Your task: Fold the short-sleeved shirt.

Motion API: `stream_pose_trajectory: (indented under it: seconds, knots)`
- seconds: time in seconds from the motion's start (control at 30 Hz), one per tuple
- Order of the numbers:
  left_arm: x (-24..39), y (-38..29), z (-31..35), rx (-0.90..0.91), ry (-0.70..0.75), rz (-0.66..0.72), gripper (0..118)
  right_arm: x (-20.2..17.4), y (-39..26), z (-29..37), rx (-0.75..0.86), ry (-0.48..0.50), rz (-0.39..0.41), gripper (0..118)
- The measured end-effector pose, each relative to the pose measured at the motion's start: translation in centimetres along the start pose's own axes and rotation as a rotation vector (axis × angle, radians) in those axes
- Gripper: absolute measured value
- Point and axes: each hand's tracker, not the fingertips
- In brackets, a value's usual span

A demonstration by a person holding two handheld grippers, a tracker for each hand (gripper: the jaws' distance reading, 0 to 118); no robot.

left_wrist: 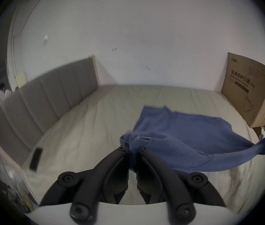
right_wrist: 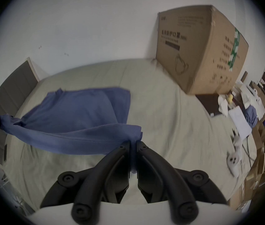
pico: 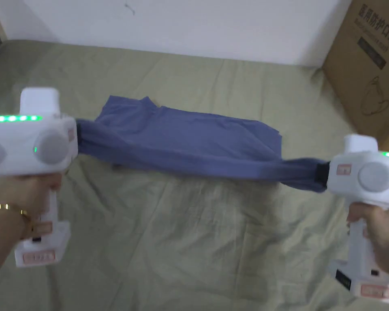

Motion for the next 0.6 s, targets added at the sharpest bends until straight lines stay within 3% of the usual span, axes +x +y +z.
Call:
stream_pose_trajectory:
  seconds: [0.23,0.37,0.47,0.6]
  knots:
    - [-4.3,-10.6,4.7,-0.109,-0.006,0.219,5,1.7,-7.8,1.6,-0.065,0.034,0.027,7]
    - [-6.2,-15.5,7.5,-0.143,0.0,0.202,5,2.9,-11.5,3.4,-0.09,0.08,0.024,7]
    - [-6.9,-17.9,9.1,-0.169,0.004,0.141,5,3.3,-14.2,4.6,-0.113,0.085,0.097,7]
    - [-7.5,-19.9,11.3,-0.172,0.014,0.124,5,4.1,-17.3,6.0,-0.133,0.095,0.084,7]
